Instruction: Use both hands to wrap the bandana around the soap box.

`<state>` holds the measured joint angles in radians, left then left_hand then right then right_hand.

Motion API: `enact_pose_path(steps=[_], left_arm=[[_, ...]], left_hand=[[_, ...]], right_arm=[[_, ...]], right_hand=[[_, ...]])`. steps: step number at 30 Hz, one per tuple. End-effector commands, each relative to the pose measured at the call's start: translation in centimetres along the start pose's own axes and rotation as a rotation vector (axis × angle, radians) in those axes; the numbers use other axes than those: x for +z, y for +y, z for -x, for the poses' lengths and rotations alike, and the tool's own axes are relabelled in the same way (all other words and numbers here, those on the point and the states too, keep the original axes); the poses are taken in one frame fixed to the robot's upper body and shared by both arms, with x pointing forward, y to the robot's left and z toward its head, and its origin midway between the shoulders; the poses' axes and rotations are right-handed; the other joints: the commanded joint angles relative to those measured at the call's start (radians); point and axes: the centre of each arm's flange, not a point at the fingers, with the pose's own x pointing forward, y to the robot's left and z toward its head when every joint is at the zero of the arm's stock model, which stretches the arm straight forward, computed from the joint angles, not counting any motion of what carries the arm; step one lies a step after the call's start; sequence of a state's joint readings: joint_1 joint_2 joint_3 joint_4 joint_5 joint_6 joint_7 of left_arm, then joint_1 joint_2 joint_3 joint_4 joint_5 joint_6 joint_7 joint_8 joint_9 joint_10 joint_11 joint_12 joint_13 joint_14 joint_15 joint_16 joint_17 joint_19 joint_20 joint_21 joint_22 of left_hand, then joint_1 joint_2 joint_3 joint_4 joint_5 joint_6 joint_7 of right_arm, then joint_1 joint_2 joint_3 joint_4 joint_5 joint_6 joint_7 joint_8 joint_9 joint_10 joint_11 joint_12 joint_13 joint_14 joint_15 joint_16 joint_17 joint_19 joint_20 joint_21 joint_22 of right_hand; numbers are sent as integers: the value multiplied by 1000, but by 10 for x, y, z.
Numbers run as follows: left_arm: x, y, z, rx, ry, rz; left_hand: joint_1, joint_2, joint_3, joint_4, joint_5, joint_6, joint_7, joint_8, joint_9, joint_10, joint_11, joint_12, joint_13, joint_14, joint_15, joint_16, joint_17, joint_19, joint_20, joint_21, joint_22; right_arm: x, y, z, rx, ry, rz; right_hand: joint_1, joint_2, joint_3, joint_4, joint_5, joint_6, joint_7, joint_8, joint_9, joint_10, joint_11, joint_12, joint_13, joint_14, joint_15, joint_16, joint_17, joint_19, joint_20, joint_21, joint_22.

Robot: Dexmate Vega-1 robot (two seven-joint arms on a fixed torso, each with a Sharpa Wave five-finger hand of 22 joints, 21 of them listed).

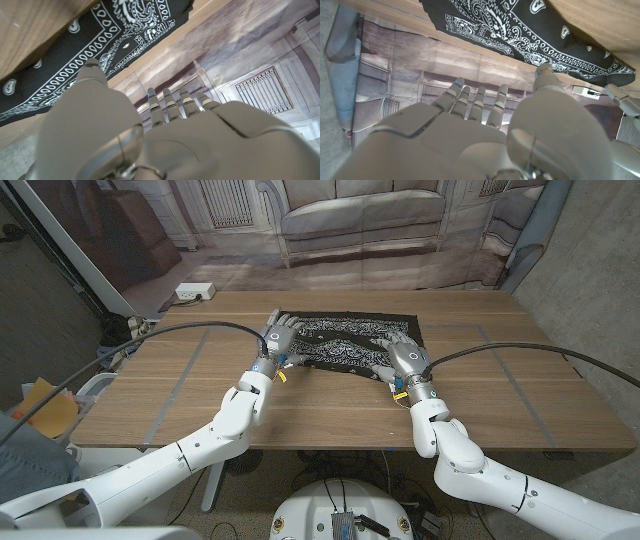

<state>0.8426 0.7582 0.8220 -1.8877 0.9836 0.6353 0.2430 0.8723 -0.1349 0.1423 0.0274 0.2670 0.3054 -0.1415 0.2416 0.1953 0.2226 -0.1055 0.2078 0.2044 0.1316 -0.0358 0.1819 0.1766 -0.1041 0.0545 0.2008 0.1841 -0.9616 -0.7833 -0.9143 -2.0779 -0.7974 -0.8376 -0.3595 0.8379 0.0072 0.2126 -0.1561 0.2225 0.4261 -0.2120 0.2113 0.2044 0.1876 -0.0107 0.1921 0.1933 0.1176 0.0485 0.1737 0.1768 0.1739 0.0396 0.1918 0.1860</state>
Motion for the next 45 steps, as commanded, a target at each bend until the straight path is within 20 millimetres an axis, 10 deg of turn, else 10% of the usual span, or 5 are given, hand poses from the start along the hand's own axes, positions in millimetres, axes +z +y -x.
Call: enact_pose_path(steps=[1, 45], left_arm=[[8, -11, 4, -88, -17, 91], [16, -62, -6, -16, -37, 50]], left_hand=[[-3, 5, -2, -7, 5, 1, 18, -3, 1, 6, 4, 9, 1, 2, -16, 7, 4, -6, 10, 2, 2], [23, 19, -17, -17, 15, 55, 12, -4, 2, 22, -21, 14, 3, 13, -21, 15, 7, 1, 41, 8, 4]], right_arm=[[13, 15, 6, 25, -20, 54], [5, 53, -10, 44, -3, 92]], right_hand=[[11, -4, 0, 2, 11, -4, 7, -1, 0, -8, 2, -1, 4, -7, 1, 0, 3, -10, -1, 0, 3], [12, -7, -10, 13, 26, 25, -1, 5, 1, -26, 4, 9, 4, -11, 1, 9, 5, -20, -6, 6, 4]])
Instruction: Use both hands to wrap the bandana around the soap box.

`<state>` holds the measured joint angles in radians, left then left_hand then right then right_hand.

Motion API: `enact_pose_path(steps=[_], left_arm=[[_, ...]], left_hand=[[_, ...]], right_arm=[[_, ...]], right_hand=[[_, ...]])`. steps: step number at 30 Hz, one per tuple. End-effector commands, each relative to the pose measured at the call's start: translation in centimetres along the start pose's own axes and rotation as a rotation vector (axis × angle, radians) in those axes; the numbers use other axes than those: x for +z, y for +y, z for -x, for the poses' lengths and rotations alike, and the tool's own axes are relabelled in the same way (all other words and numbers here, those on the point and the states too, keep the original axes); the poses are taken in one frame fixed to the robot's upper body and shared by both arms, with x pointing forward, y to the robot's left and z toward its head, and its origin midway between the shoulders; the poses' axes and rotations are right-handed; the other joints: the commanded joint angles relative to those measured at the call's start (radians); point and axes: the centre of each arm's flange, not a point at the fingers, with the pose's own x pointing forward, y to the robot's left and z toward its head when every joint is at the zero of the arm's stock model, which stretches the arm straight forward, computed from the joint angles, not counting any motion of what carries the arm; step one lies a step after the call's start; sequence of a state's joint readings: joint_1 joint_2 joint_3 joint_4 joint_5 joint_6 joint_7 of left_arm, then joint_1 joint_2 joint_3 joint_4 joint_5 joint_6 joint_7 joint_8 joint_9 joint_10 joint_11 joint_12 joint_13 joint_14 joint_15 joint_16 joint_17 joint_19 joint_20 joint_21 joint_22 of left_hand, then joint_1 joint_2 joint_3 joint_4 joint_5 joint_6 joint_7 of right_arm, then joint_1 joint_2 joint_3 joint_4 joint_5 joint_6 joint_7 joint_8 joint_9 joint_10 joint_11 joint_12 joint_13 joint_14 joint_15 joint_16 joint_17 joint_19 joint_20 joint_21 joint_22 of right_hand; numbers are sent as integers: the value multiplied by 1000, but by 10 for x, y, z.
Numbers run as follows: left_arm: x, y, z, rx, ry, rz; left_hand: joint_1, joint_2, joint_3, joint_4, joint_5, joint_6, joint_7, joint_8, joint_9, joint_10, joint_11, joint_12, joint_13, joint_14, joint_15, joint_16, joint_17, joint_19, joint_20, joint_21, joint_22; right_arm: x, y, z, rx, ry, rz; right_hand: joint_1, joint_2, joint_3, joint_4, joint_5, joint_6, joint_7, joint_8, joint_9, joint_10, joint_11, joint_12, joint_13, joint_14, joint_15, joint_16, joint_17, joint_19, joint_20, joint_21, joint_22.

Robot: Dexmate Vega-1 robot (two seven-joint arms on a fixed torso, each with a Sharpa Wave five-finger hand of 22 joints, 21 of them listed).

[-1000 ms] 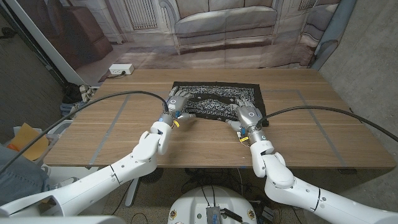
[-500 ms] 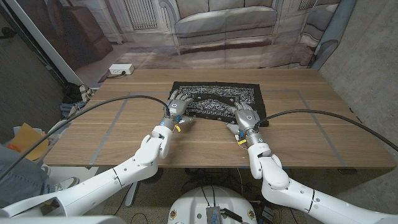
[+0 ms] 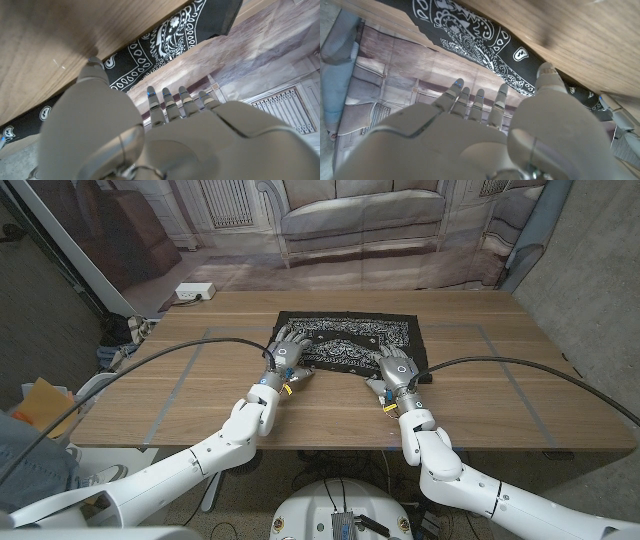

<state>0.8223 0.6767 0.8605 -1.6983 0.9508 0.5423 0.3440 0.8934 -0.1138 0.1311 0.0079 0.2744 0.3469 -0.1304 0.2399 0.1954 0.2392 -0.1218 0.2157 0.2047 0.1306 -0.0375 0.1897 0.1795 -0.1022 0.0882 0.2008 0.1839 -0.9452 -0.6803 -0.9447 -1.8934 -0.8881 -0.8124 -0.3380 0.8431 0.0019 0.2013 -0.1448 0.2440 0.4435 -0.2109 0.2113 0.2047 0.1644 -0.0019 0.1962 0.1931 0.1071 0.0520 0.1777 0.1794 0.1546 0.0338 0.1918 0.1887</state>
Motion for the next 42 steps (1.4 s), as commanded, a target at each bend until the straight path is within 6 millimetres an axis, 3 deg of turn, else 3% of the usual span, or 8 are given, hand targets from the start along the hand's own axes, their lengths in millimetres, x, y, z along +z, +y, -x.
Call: enact_pose_path(steps=[1, 18, 26, 29, 37, 42], left_arm=[[3, -10, -7, 14, -4, 35], [2, -9, -16, 28, -20, 26], [-5, -8, -20, 25, -8, 19], [-6, -8, -22, 22, -6, 30], [-5, -12, -27, 52, -5, 48], [-7, -14, -27, 117, 11, 73]], left_hand=[[2, -2, -5, 3, 7, 14, 1, -2, 2, 5, -5, 7, 3, 14, -20, 7, 4, 0, 7, 8, 4], [23, 19, -3, -2, 12, 58, 6, 5, 3, 30, -11, 13, 4, 28, -15, 11, 6, -3, 14, 7, 5], [33, 30, 0, -3, 13, 75, 6, 8, 4, 40, -14, 15, 4, 39, -19, 14, 7, -2, 14, 8, 5], [36, 35, 2, -4, 13, 82, 7, 9, 4, 45, -16, 16, 4, 43, -19, 15, 7, -4, 13, 8, 5], [50, 63, 10, -3, 10, 136, 3, 21, 4, 107, -36, 34, 4, 77, -20, 26, 10, 4, 17, 11, 5], [67, 105, 23, 0, 3, 236, -9, 48, 2, 190, -45, 49, 4, 137, -33, 41, 11, 28, 13, 19, 5]], right_arm=[[1, 8, -5, 1, -16, 10], [5, 16, -17, -50, -23, 1], [1, 17, -22, -66, -15, 3], [1, 17, -23, -82, -13, 11], [0, 16, -26, -130, -13, 4], [-1, 16, -30, -135, -1, -5]], right_hand=[[7, -2, 1, 2, 5, 10, -2, 6, 0, -2, -5, 5, 4, 0, -2, 6, 2, 0, -1, 6, 1], [7, -2, -4, 6, 13, 53, -7, 18, 1, 16, -13, 18, 4, 15, -10, 11, 3, 10, -9, 13, 2], [13, 1, -6, 7, 19, 87, -7, 27, 2, 32, -29, 26, 3, 31, -17, 16, 2, 20, -13, 18, 3], [17, 9, -8, 10, 26, 152, -7, 47, 4, 48, -58, 33, 2, 36, -19, 14, 2, 25, -17, 20, 3], [35, 29, -12, 12, 34, 298, -10, 87, 7, 106, -77, 53, 0, 78, -40, 20, 2, 50, -31, 29, 4], [50, 44, -14, 11, 33, 400, -11, 113, 6, 150, -111, 64, -3, 109, -50, 21, 2, 64, -36, 32, 5]])
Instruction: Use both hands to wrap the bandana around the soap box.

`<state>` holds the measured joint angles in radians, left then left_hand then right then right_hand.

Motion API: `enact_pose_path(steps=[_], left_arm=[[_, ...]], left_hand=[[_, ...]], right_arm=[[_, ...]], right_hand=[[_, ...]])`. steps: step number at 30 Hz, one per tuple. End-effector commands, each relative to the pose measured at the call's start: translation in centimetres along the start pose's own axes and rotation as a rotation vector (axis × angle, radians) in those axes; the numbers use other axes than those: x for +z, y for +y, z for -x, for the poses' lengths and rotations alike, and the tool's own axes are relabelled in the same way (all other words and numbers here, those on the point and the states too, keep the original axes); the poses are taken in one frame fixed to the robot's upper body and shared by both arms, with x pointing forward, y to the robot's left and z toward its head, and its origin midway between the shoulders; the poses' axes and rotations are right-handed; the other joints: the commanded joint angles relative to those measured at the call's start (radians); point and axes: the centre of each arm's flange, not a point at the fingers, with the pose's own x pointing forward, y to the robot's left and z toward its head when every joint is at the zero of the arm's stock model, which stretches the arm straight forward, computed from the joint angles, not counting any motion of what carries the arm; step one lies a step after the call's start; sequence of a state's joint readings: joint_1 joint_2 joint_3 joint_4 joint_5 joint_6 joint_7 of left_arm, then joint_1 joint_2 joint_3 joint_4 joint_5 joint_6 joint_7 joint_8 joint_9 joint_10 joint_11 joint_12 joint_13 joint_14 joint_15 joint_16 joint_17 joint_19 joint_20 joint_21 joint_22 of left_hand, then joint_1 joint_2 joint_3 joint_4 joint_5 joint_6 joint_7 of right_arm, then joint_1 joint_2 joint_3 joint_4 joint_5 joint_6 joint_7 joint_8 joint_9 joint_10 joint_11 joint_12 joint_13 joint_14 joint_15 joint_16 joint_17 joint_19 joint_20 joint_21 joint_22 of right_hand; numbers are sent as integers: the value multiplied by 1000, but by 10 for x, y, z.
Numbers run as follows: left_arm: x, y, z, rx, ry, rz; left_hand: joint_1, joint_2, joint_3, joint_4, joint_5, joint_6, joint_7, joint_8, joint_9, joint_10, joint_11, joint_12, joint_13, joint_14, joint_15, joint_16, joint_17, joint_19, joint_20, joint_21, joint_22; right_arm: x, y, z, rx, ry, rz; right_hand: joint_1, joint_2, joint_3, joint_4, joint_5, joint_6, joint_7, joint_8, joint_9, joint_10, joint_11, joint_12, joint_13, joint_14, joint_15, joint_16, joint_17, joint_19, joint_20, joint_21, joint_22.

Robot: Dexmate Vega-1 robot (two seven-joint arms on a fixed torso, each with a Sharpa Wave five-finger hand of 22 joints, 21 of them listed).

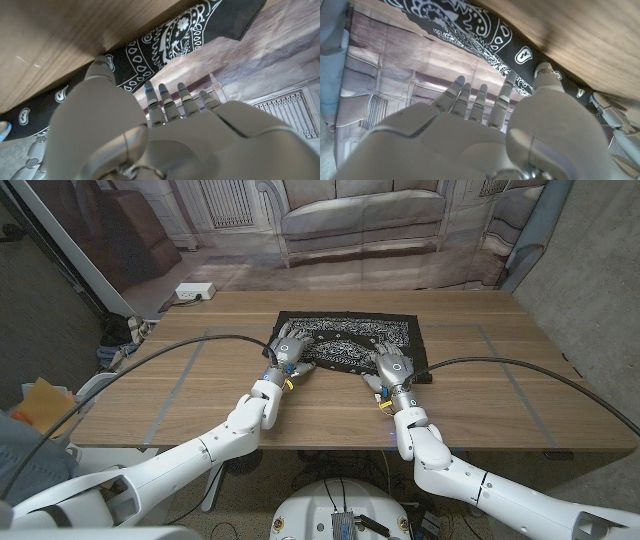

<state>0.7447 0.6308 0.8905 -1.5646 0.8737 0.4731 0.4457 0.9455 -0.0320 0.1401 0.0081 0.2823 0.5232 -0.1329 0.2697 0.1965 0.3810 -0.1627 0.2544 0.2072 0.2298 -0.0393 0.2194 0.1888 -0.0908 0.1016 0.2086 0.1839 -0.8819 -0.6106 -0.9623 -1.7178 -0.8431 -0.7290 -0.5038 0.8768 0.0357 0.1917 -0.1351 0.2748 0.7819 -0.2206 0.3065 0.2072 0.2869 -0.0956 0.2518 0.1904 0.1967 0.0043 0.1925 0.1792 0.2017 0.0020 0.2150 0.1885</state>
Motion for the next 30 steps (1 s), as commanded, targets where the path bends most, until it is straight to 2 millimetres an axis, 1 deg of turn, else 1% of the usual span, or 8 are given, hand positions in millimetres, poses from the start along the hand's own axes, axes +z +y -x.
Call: enact_pose_path(steps=[1, 4, 7, 8, 9, 18, 25, 30], left_arm=[[-3, -5, -5, 94, 30, 45], [-3, -6, -6, 125, 45, 75], [-3, -6, -8, 145, 48, 104], [-4, -5, -8, 143, 48, 109], [-4, -4, -9, 143, 48, 113], [-4, 10, -12, 111, 37, 138], [-6, 21, -15, 46, 46, 197], [-7, 34, -18, 1, 53, 252]], left_hand=[[30, 50, 27, -2, -5, 80, -1, 21, 0, 65, -2, 11, 1, 51, -30, 14, 2, 26, 2, 14, 6], [72, 94, 55, -16, -12, 166, 6, 42, -2, 122, -2, 17, 0, 82, -39, 14, -1, 52, 2, 20, 5], [116, 130, 83, -37, -37, 362, 18, 94, -5, 189, -17, 11, -1, 130, -57, 11, -5, 85, -7, 25, 5], [122, 142, 89, -39, -49, 450, 40, 124, -2, 212, -20, 6, -1, 139, -59, 5, -5, 89, -5, 23, 5], [124, 148, 93, -40, -54, 472, 54, 131, -2, 219, -18, 4, -1, 148, -60, 6, -5, 94, -8, 24, 5], [134, 147, 103, -49, -75, 571, 90, 162, -4, 269, -29, 1, -2, 169, -74, 2, -6, 96, -25, 20, 5], [146, 144, 112, -61, -86, 613, 113, 175, -5, 285, -29, -4, -2, 174, -79, -2, -7, 92, -18, 17, 5], [160, 148, 125, -73, -95, 640, 144, 182, -5, 287, -27, -12, -2, 172, -74, -8, -8, 85, -9, 13, 5]], right_arm=[[-2, 0, -8, -37, 16, -15], [-2, 0, -10, -41, 13, -22], [-2, -1, -10, -41, 9, -27], [-2, -2, -11, -40, 9, -28], [-3, -3, -11, -40, 10, -29], [-7, -19, -13, -24, -6, -45], [-9, -35, -21, 22, -32, -65], [-13, -46, -28, 61, -39, -79]], right_hand=[[19, 12, -5, 1, 1, 74, -2, 21, 3, 31, -18, 9, 0, 25, -4, 7, 2, 18, -5, 9, 6], [33, 21, -5, -1, -1, 134, -3, 36, 3, 54, -32, 13, -2, 40, -8, 6, 2, 22, -6, 9, 6], [43, 27, -6, -3, -3, 176, -3, 46, 2, 74, -39, 16, -3, 60, -16, 9, 2, 25, -8, 10, 6], [47, 31, -6, -3, -5, 198, -3, 52, 1, 87, -46, 19, -4, 68, -21, 9, 2, 27, -12, 10, 7], [48, 32, -7, -2, -6, 207, -3, 54, 1, 91, -47, 20, -4, 73, -23, 10, 3, 29, -13, 10, 7], [52, 45, -8, 2, -13, 256, -4, 66, 1, 111, -47, 22, -4, 97, -33, 13, 4, 30, -15, 10, 7], [49, 52, -9, 7, -17, 270, -4, 68, 0, 115, -51, 21, -4, 104, -33, 13, 6, 16, -6, 4, 7], [47, 54, -10, 8, -20, 274, -4, 69, 0, 120, -50, 21, -4, 109, -34, 14, 6, 11, -1, 2, 7]])
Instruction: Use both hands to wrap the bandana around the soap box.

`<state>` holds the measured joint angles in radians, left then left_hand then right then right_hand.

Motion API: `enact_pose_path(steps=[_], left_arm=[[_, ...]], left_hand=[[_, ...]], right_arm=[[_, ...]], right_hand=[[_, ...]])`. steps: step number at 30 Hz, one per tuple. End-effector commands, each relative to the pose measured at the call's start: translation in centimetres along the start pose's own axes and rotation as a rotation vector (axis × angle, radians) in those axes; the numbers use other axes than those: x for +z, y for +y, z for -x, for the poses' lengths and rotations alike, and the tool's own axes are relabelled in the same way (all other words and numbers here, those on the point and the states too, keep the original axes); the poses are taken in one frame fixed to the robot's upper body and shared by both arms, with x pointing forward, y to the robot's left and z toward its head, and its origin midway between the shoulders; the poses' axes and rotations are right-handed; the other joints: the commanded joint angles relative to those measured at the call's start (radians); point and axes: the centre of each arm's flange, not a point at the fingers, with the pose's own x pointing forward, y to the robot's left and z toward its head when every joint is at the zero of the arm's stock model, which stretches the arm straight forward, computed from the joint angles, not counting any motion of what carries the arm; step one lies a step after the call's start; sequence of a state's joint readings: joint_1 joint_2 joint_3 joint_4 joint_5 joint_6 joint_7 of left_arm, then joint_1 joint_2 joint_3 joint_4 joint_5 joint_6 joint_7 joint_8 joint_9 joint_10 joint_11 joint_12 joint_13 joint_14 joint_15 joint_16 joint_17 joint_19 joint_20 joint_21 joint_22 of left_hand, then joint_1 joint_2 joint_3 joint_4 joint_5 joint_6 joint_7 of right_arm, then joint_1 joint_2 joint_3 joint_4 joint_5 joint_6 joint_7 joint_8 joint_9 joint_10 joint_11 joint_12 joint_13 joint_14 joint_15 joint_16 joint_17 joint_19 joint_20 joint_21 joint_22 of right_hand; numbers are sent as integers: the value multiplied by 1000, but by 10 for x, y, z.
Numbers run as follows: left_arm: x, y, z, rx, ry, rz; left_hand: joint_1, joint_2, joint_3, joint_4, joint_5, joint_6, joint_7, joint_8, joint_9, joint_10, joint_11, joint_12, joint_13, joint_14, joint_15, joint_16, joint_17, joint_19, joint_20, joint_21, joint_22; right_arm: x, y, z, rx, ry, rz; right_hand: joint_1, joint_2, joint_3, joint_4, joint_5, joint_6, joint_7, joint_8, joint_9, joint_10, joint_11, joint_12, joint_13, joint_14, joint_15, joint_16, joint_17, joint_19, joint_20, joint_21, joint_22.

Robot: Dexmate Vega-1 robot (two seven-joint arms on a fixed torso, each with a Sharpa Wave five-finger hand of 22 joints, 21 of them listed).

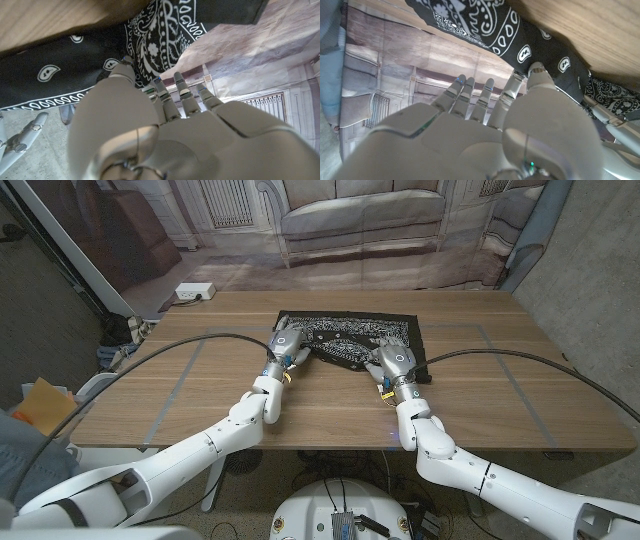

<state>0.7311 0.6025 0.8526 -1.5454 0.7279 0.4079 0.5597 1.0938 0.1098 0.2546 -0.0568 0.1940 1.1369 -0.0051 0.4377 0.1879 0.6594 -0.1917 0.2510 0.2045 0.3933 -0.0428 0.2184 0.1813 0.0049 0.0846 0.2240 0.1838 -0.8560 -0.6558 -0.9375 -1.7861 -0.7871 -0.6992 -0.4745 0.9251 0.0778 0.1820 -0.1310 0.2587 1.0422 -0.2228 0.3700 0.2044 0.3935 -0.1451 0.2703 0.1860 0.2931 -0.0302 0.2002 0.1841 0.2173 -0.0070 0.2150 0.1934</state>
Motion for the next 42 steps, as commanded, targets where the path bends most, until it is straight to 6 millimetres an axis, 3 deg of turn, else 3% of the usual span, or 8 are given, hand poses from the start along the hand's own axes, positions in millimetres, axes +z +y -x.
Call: enact_pose_path(steps=[1, 11, 26, 42], left_arm=[[2, 23, -7, -86, 24, 106], [-3, 53, -26, -124, 48, 207], [-13, 97, -75, -112, 67, 233], [-19, 103, -123, -149, 131, 155]], left_hand=[[14, 5, 12, -10, -8, 32, 22, 16, 3, 9, 2, -10, 0, 7, -68, -8, -1, -13, 9, -4, 5], [26, 6, 28, -24, -13, 55, 61, 22, 4, 4, 19, -22, 0, 0, -56, -15, 0, -17, 25, -6, 6], [27, 8, 39, -29, -12, 46, 63, 23, 15, -5, 35, -31, 1, -1, -38, -16, 1, -20, 47, -7, 6], [17, 11, 49, -28, -11, 22, 55, 11, 12, -29, 49, -44, 2, -10, -24, -21, 3, -32, 45, -11, 7]], right_arm=[[-5, -24, -13, 72, -23, -29], [-13, -45, -33, 72, -4, -91], [-22, -74, -72, 63, 18, -149], [-32, -76, -123, 152, 33, -134]], right_hand=[[-2, 13, 0, 4, -4, 15, -2, 5, 2, 15, 1, 3, 0, 13, 1, 6, 2, -6, 10, 2, 2], [-6, 19, 1, 7, -12, 19, -2, 5, 2, 25, 5, 4, 0, 24, 9, 8, 3, -11, 19, 1, 3], [-2, 20, 5, 2, -25, 28, -1, 7, 5, 43, 8, 8, 0, 43, 10, 9, 2, -15, 30, -1, 3], [-3, 23, 9, 0, -37, 34, -1, 12, 11, 52, 11, 8, 1, 54, 8, 8, 2, -19, 34, -1, 3]])
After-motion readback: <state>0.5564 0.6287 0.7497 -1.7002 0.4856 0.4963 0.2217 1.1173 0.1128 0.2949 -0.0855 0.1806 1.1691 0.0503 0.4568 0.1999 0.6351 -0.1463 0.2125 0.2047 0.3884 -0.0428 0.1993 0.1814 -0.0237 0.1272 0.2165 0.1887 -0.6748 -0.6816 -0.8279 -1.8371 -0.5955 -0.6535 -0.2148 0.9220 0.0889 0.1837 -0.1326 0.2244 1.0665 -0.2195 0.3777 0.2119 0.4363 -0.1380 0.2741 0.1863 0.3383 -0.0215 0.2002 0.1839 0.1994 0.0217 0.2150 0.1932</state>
